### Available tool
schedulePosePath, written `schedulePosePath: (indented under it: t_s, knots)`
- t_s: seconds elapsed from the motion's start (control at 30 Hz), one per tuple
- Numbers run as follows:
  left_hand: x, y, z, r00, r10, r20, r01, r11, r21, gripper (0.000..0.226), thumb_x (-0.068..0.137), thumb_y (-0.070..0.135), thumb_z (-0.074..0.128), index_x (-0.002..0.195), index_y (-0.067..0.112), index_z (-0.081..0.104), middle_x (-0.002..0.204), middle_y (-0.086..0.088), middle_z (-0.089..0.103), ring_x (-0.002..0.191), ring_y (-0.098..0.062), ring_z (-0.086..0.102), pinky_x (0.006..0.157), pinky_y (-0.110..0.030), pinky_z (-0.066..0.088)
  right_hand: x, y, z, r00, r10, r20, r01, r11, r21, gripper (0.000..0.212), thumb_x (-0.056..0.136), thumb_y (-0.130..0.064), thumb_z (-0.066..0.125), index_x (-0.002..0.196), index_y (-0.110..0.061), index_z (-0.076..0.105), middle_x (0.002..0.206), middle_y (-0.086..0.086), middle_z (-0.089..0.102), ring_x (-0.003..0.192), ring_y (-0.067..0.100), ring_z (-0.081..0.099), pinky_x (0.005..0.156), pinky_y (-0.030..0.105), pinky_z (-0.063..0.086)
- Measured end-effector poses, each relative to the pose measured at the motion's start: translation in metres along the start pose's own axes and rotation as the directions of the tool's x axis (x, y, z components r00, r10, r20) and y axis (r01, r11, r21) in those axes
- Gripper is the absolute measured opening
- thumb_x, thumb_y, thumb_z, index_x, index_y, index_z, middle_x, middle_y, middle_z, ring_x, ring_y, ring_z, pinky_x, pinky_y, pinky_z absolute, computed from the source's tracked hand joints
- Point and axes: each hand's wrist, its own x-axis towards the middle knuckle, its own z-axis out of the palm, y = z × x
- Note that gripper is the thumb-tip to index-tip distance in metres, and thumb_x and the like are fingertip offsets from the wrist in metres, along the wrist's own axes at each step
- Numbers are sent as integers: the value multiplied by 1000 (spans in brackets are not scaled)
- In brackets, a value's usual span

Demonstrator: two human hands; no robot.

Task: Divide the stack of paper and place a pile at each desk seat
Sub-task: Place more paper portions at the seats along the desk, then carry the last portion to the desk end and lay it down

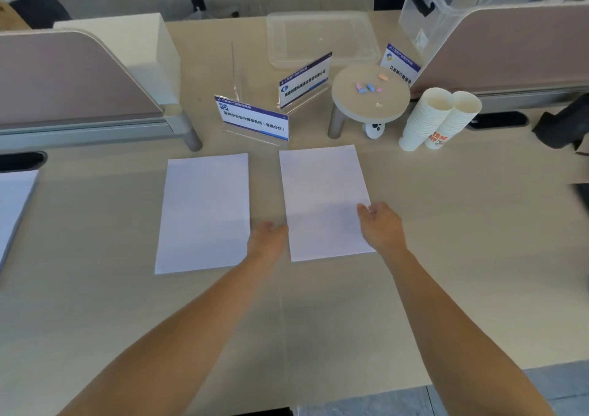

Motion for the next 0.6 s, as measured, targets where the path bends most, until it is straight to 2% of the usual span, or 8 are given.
schedulePosePath:
  t_s: [0.07,0.17,0.23,0.33,0.43,0.5,0.6]
  knots:
    - [-1,2,-32,999,18,28,-15,994,-108,16,76,25,58,76,13,67,80,-7,66,76,-26,60,75,-35,50,-16,-30,7,996,-67,51,67,998,6,46,98,-42,44,88,0,61,85,11,66,86,29,61,69,33,42]
    - [-3,1,-90,997,79,20,-73,977,-201,15,88,22,62,80,11,69,79,-6,72,70,-19,63,78,-33,56,-44,-85,32,980,-139,144,132,989,60,52,94,-44,45,82,4,62,83,14,71,80,27,66,63,33,47]
    - [-3,-2,-137,991,131,-28,-134,964,-231,19,90,25,62,80,10,67,74,-5,69,63,-16,60,68,-29,54,-66,-127,58,956,-209,206,187,975,120,48,90,-41,48,81,3,64,80,13,72,75,22,67,64,31,49]
    - [0,-19,-220,972,199,-126,-223,952,-212,29,91,28,61,66,13,59,59,-3,58,51,-15,48,55,-27,42,-105,-195,111,912,-286,294,232,951,206,41,89,-40,54,79,-3,69,76,5,74,76,21,71,75,37,56]
    - [3,-46,-315,936,263,-234,-301,943,-143,42,86,27,63,50,19,43,52,-6,41,48,-17,36,54,-31,32,-148,-262,173,884,-331,332,259,935,242,40,88,-44,56,75,-9,71,75,4,75,79,25,72,83,45,58]
    - [6,-69,-383,926,287,-244,-318,943,-96,40,82,23,63,49,19,39,52,-5,38,48,-16,34,52,-29,30,-181,-304,220,872,-349,343,269,927,261,41,87,-43,56,70,-8,68,72,6,73,74,25,71,82,44,58]
    - [23,-111,-486,928,292,-231,-308,951,-37,30,79,19,59,57,16,40,54,-4,38,49,-16,34,46,-23,26,-229,-358,303,855,-357,377,225,909,350,31,94,-32,57,74,-10,67,73,7,67,67,20,65,72,35,56]
